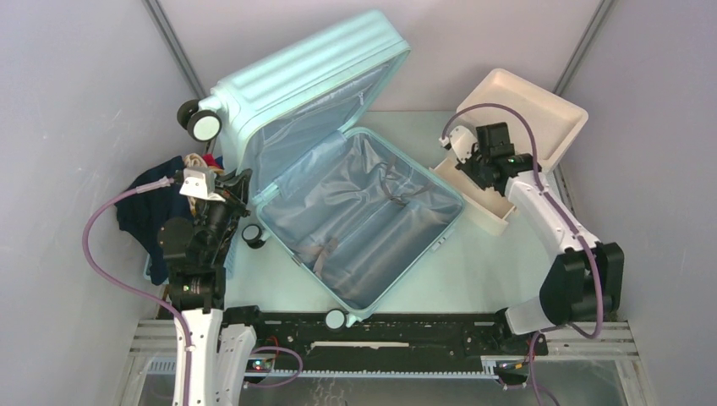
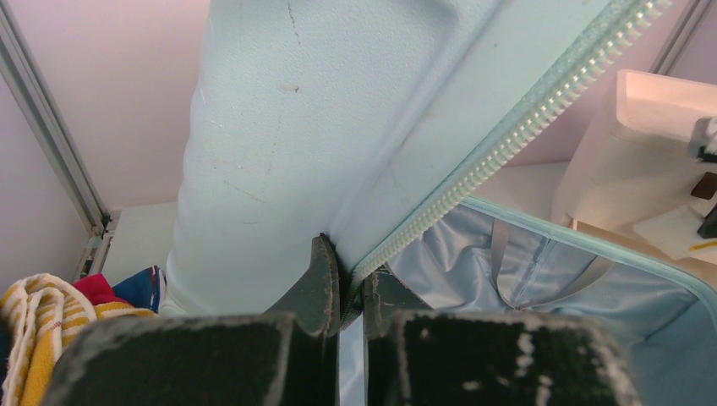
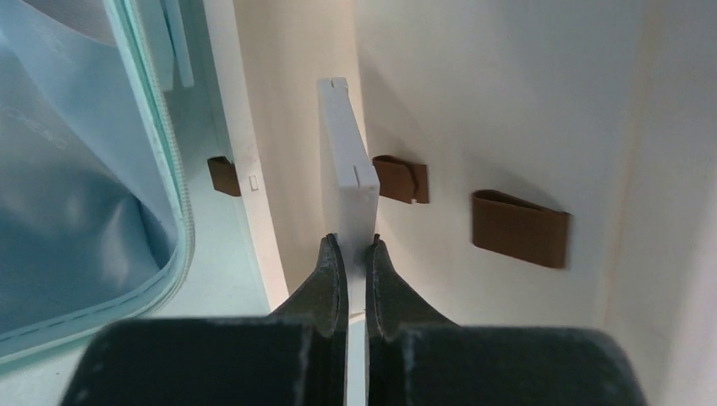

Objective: Open, take out, and arrange the luggage
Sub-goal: Place the personal item in the drawer.

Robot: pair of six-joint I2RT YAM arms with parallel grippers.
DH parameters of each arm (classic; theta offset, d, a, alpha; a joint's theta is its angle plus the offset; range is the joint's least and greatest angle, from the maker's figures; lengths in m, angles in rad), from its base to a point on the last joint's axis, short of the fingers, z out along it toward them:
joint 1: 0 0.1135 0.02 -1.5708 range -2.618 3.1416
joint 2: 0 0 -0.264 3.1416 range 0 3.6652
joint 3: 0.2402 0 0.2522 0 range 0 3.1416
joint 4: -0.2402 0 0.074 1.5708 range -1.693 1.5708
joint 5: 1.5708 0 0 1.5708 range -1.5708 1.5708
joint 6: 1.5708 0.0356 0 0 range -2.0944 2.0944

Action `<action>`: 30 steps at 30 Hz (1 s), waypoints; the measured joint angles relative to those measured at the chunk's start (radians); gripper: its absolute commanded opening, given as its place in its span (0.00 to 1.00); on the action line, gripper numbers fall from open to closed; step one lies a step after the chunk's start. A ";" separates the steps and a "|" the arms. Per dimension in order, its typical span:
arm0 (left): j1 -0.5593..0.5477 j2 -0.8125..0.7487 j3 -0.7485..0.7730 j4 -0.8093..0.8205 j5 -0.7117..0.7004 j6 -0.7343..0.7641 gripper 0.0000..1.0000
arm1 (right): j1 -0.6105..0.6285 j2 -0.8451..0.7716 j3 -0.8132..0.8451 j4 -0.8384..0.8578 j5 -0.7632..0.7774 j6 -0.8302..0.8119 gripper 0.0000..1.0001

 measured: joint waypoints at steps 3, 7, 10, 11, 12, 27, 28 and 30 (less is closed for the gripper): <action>0.000 0.001 0.000 0.000 -0.001 0.000 0.00 | 0.007 0.052 -0.032 0.020 0.063 -0.004 0.05; 0.000 0.009 0.000 0.002 -0.006 0.002 0.00 | 0.006 0.132 -0.055 0.046 0.120 -0.004 0.13; 0.000 0.026 0.003 0.012 -0.009 0.002 0.00 | 0.005 0.181 -0.060 0.052 0.132 0.000 0.26; 0.000 0.034 0.005 0.016 -0.010 0.003 0.00 | 0.005 0.188 -0.061 0.052 0.129 0.005 0.31; 0.000 0.042 0.008 0.019 -0.012 0.003 0.00 | 0.005 0.191 -0.064 0.050 0.113 0.009 0.36; 0.000 0.077 0.021 0.035 -0.029 -0.007 0.00 | -0.103 0.094 -0.065 -0.076 -0.249 0.087 0.53; 0.000 0.079 0.021 0.038 -0.029 -0.013 0.00 | -0.112 0.075 -0.065 -0.089 -0.277 0.091 0.53; 0.000 0.084 0.021 0.044 -0.030 -0.021 0.00 | -0.123 0.036 -0.065 -0.110 -0.325 0.095 0.55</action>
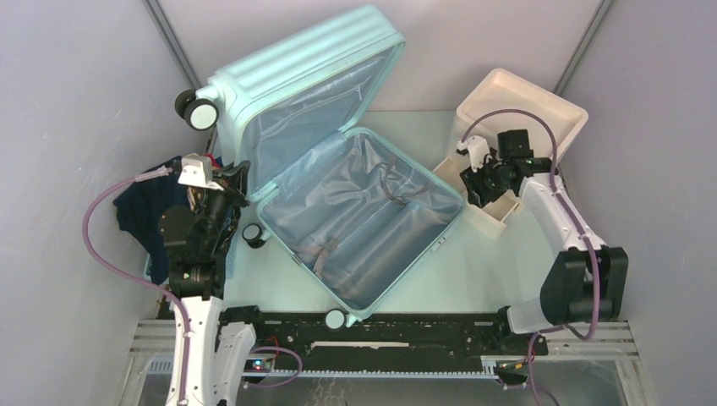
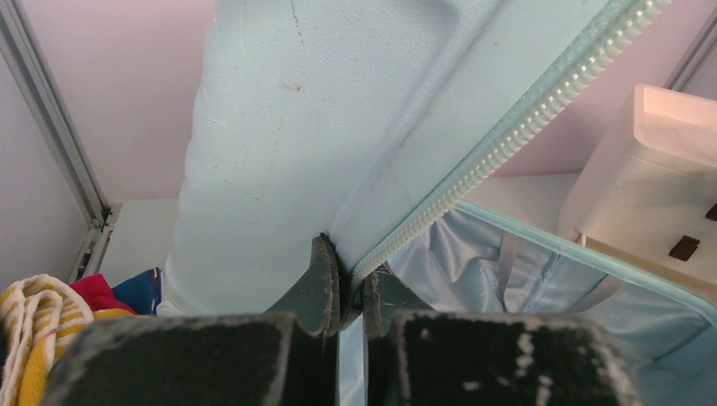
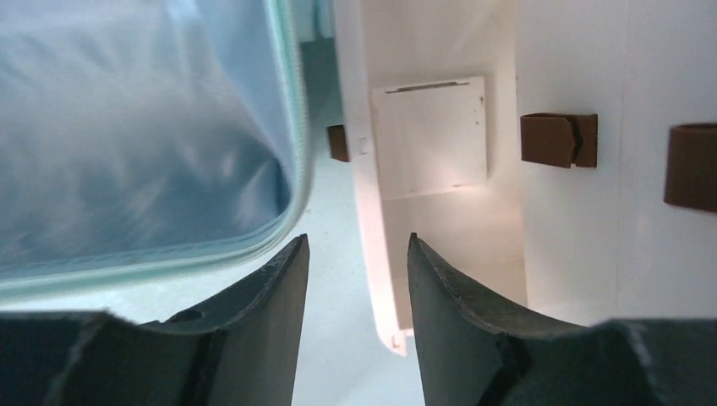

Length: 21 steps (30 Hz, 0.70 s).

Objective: Open, take out, and arrange the luggage
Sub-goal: Place the personal item in the drawer, then adjust the luggage at the center of the board.

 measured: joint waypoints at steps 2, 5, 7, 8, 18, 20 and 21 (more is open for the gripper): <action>0.000 0.008 0.003 0.007 -0.001 -0.008 0.00 | -0.008 -0.051 0.000 -0.023 -0.052 0.001 0.58; 0.000 0.023 0.008 0.015 -0.007 -0.022 0.00 | -0.013 -0.133 0.000 -0.054 -0.125 0.009 0.59; 0.000 0.031 0.008 0.024 -0.013 -0.032 0.00 | -0.023 -0.183 0.000 -0.068 -0.183 0.016 0.59; 0.000 0.036 0.009 0.028 -0.017 -0.036 0.00 | -0.028 -0.204 0.000 -0.073 -0.212 0.019 0.59; 0.000 0.172 0.065 0.097 -0.026 -0.084 0.00 | -0.127 -0.267 -0.079 -0.123 -0.533 0.015 0.59; 0.000 0.213 0.079 0.119 -0.025 -0.094 0.00 | -0.127 -0.267 -0.084 -0.138 -0.575 0.011 0.58; 0.000 0.230 0.083 0.130 -0.024 -0.097 0.00 | -0.126 -0.267 -0.084 -0.146 -0.595 0.006 0.59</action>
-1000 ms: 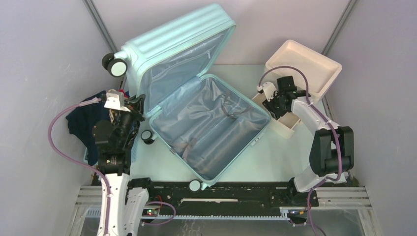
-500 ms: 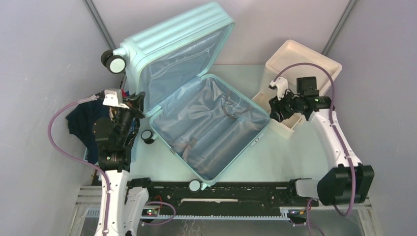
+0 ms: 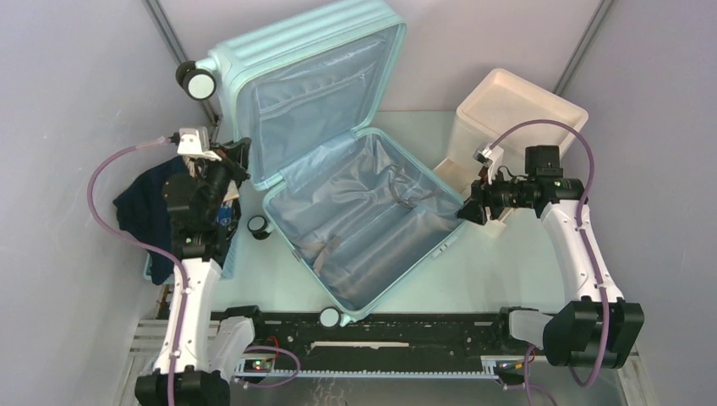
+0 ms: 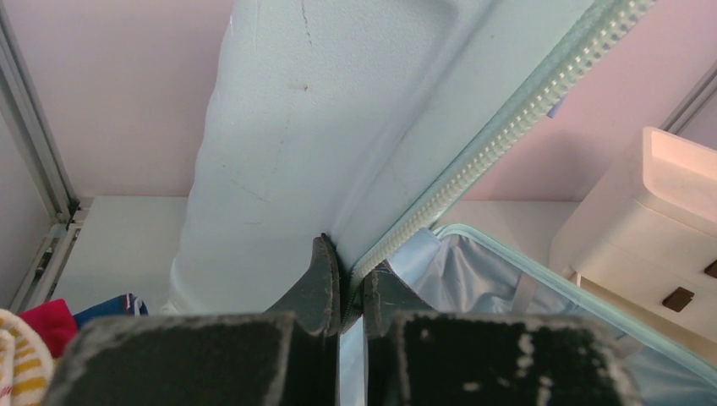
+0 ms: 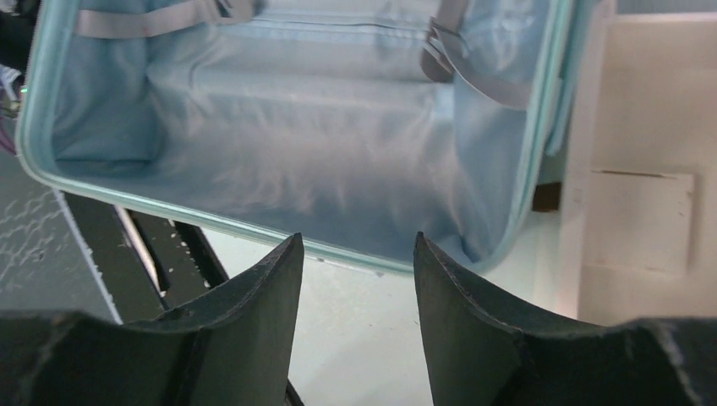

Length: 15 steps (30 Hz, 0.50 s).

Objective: Open, take out, and arrange the luggage
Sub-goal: Adjust the luggage at the center of the board.

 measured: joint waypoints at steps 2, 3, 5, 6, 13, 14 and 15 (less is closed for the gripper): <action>0.000 0.040 0.008 0.028 0.001 -0.008 0.00 | 0.001 0.000 0.000 -0.014 -0.038 -0.014 0.59; 0.000 0.056 0.010 0.042 0.001 -0.013 0.00 | 0.003 0.000 0.000 -0.018 -0.051 -0.019 0.59; 0.000 0.090 0.010 0.073 0.002 -0.018 0.00 | 0.010 0.000 0.000 -0.026 -0.074 -0.031 0.59; 0.000 0.102 0.010 0.083 0.002 -0.021 0.00 | 0.011 0.000 0.000 -0.029 -0.081 -0.034 0.59; 0.004 0.212 0.050 0.129 0.005 -0.045 0.00 | 0.042 0.000 0.000 -0.030 -0.091 -0.041 0.59; 0.006 0.232 0.064 0.129 0.008 -0.047 0.00 | 0.042 0.000 0.000 -0.031 -0.091 -0.042 0.59; 0.009 0.250 0.079 0.130 0.011 -0.051 0.00 | 0.043 0.000 0.000 -0.031 -0.091 -0.043 0.59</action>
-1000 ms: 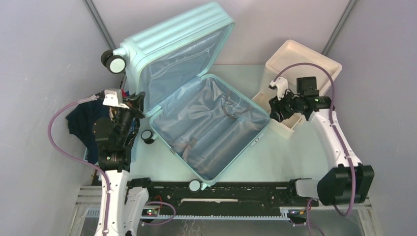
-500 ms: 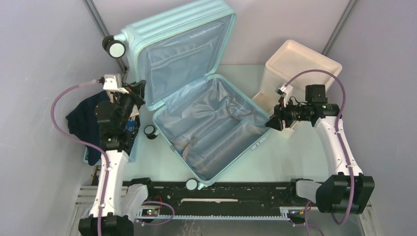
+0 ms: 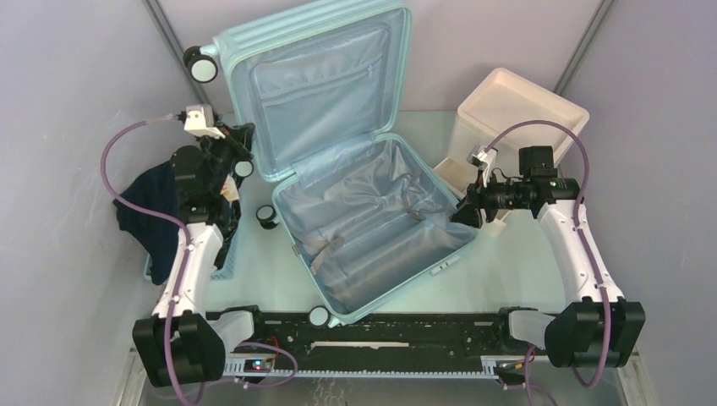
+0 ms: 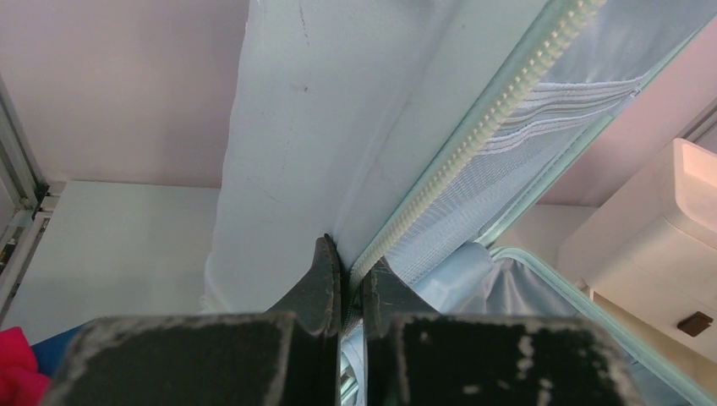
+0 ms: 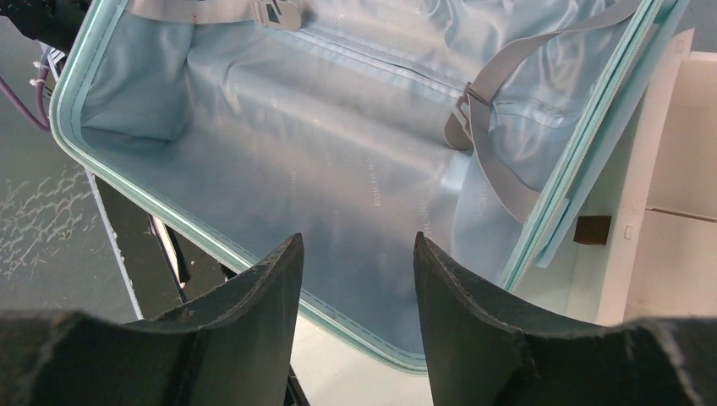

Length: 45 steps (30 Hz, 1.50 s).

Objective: Open, take out, and arrange the luggage
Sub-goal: Adjust the luggage at the center of the board.

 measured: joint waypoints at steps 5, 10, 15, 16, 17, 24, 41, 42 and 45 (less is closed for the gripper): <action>0.017 0.082 0.056 0.000 0.014 -0.014 0.00 | 0.002 0.000 0.000 0.000 0.000 -0.001 0.59; 0.031 0.163 0.100 0.005 0.019 -0.035 0.00 | 0.002 0.004 0.000 -0.003 0.000 -0.003 0.59; 0.048 0.260 0.154 0.008 0.025 -0.062 0.00 | 0.002 0.010 0.000 -0.006 0.001 -0.008 0.59; 0.053 0.283 0.171 0.008 0.029 -0.069 0.00 | 0.002 0.010 0.000 -0.006 0.001 -0.009 0.59; 0.056 0.306 0.189 0.008 0.035 -0.075 0.00 | 0.002 0.010 0.000 -0.006 0.001 -0.010 0.59; 0.068 0.442 0.301 -0.010 0.050 -0.107 0.00 | 0.002 0.010 0.000 -0.006 0.002 -0.012 0.59; 0.074 0.524 0.354 0.012 0.114 -0.155 0.00 | 0.163 0.058 0.000 -0.092 0.006 -0.158 0.84; 0.074 0.523 0.354 0.013 0.117 -0.152 0.00 | 0.202 0.058 -0.002 -0.111 0.008 -0.193 0.86; 0.074 0.518 0.354 0.012 0.120 -0.136 0.00 | 0.345 0.056 -0.015 -0.153 0.017 -0.295 0.96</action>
